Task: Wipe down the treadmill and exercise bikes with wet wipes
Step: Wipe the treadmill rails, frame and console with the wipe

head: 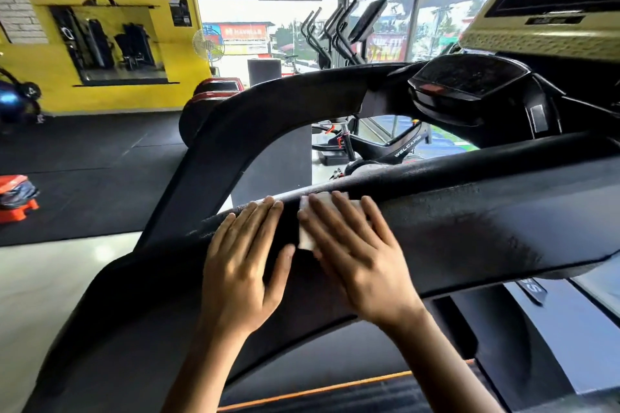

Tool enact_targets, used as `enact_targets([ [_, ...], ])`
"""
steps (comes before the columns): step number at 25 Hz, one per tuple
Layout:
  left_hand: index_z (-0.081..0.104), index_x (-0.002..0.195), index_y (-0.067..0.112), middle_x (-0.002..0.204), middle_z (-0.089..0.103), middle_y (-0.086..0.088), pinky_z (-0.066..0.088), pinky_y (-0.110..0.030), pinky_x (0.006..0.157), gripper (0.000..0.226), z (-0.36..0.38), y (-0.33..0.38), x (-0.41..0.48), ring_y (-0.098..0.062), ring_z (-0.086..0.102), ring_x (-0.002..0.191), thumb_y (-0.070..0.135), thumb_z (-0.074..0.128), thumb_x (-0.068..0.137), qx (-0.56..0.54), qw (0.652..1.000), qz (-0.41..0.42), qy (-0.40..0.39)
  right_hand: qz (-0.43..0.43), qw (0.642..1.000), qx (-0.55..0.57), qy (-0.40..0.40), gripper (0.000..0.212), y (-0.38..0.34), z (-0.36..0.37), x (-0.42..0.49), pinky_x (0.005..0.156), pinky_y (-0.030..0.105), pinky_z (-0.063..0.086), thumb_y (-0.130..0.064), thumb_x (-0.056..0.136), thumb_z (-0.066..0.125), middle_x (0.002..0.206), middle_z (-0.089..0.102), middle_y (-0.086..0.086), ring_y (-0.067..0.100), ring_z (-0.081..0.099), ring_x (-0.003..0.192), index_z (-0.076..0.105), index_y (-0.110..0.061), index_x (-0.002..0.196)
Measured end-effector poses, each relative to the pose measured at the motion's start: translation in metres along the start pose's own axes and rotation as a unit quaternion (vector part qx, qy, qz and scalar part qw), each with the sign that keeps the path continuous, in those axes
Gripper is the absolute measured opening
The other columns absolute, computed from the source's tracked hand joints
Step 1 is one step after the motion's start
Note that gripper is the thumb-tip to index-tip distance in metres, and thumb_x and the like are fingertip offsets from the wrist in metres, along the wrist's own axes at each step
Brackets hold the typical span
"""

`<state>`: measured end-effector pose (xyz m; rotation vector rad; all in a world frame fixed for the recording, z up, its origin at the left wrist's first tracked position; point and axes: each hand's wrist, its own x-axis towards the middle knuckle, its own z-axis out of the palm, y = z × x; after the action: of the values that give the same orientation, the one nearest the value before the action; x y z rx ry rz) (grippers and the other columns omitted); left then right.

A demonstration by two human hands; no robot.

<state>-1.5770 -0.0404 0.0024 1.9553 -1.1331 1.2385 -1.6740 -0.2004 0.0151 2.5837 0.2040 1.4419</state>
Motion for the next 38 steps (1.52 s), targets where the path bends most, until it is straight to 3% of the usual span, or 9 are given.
enact_targets([
  [5, 0.059, 0.125, -0.004, 0.129, 0.059, -0.017, 0.037, -0.04, 0.106, 0.045, 0.002, 0.005, 0.003, -0.027, 0.052, 0.121, 0.027, 0.043, 0.097, 0.017, 1.0, 0.005, 0.013, 0.236, 0.964, 0.005, 0.122, 0.043, 0.028, -0.002, -0.018, 0.118, 0.04, 0.008, -0.025, 0.103, 0.029, 0.148, 0.035, 0.009, 0.024, 0.02, 0.144, 0.041, -0.007, 0.14],
  [10, 0.061, 0.122, -0.004, 0.129, 0.058, -0.018, 0.036, -0.037, 0.107, 0.041, 0.018, 0.034, 0.022, -0.027, 0.052, 0.122, 0.023, 0.046, 0.096, 0.001, 0.999, 0.047, 0.015, 0.05, 0.998, 0.007, 0.044, 0.047, 0.025, -0.001, -0.028, 0.116, 0.04, 0.018, -0.019, 0.096, 0.041, 0.151, 0.033, 0.005, 0.025, 0.026, 0.144, 0.038, -0.014, 0.143],
  [16, 0.059, 0.125, -0.002, 0.13, 0.059, -0.017, 0.038, -0.042, 0.106, 0.041, 0.04, 0.073, 0.038, -0.029, 0.054, 0.121, 0.023, 0.047, 0.095, -0.002, 0.999, 0.037, 0.021, 0.312, 0.937, 0.001, 0.158, 0.044, 0.093, -0.022, -0.049, 0.119, 0.042, 0.007, -0.025, 0.105, 0.027, 0.151, 0.03, 0.009, 0.023, 0.013, 0.146, 0.037, -0.006, 0.142],
  [19, 0.06, 0.125, -0.002, 0.129, 0.059, -0.018, 0.038, -0.045, 0.106, 0.042, 0.049, 0.086, 0.042, -0.032, 0.056, 0.12, 0.025, 0.046, 0.096, 0.011, 0.999, 0.011, 0.03, 0.196, 0.973, 0.069, 0.099, 0.044, 0.071, -0.018, -0.043, 0.119, 0.038, 0.007, -0.022, 0.101, 0.034, 0.151, 0.03, 0.008, 0.024, 0.014, 0.146, 0.036, -0.007, 0.143],
  [21, 0.06, 0.125, -0.002, 0.13, 0.059, -0.018, 0.036, -0.044, 0.108, 0.041, 0.049, 0.088, 0.04, -0.032, 0.055, 0.12, 0.025, 0.046, 0.096, 0.018, 0.999, 0.002, 0.036, 0.117, 0.99, 0.034, 0.075, 0.044, 0.082, -0.023, -0.048, 0.118, 0.038, 0.014, -0.022, 0.099, 0.04, 0.15, 0.034, 0.007, 0.023, 0.022, 0.145, 0.04, -0.011, 0.141],
  [26, 0.059, 0.126, -0.001, 0.13, 0.058, -0.016, 0.036, -0.042, 0.108, 0.04, 0.049, 0.092, 0.039, -0.028, 0.053, 0.122, 0.023, 0.048, 0.096, 0.014, 0.999, -0.001, 0.041, 0.286, 0.945, 0.048, 0.151, 0.043, 0.102, -0.027, -0.051, 0.119, 0.039, 0.006, -0.023, 0.103, 0.028, 0.15, 0.031, 0.012, 0.025, 0.014, 0.146, 0.037, -0.005, 0.142],
  [31, 0.057, 0.128, -0.001, 0.133, 0.056, -0.016, 0.037, -0.043, 0.108, 0.042, 0.04, 0.085, 0.035, -0.028, 0.052, 0.123, 0.026, 0.045, 0.098, 0.015, 1.0, 0.004, 0.026, 0.119, 0.985, 0.073, 0.101, 0.042, 0.078, -0.019, -0.041, 0.118, 0.039, 0.012, -0.02, 0.098, 0.041, 0.148, 0.036, 0.007, 0.024, 0.022, 0.144, 0.044, -0.01, 0.138],
  [35, 0.055, 0.129, 0.001, 0.135, 0.055, -0.016, 0.037, -0.043, 0.108, 0.04, 0.028, 0.071, 0.021, -0.025, 0.05, 0.126, 0.023, 0.048, 0.097, 0.039, 0.999, -0.004, 0.03, 0.216, 0.963, 0.056, 0.148, 0.042, 0.08, -0.016, -0.041, 0.119, 0.041, 0.005, -0.019, 0.099, 0.038, 0.148, 0.034, 0.009, 0.024, 0.018, 0.145, 0.04, -0.006, 0.14],
  [38, 0.051, 0.133, 0.004, 0.138, 0.051, -0.016, 0.034, -0.042, 0.111, 0.041, 0.019, 0.055, 0.008, -0.027, 0.047, 0.129, 0.023, 0.047, 0.098, 0.056, 0.998, -0.005, 0.02, 0.193, 0.969, 0.082, 0.134, 0.042, 0.045, -0.006, -0.031, 0.119, 0.041, 0.004, -0.017, 0.099, 0.038, 0.148, 0.036, 0.009, 0.03, 0.023, 0.143, 0.039, -0.005, 0.14],
])
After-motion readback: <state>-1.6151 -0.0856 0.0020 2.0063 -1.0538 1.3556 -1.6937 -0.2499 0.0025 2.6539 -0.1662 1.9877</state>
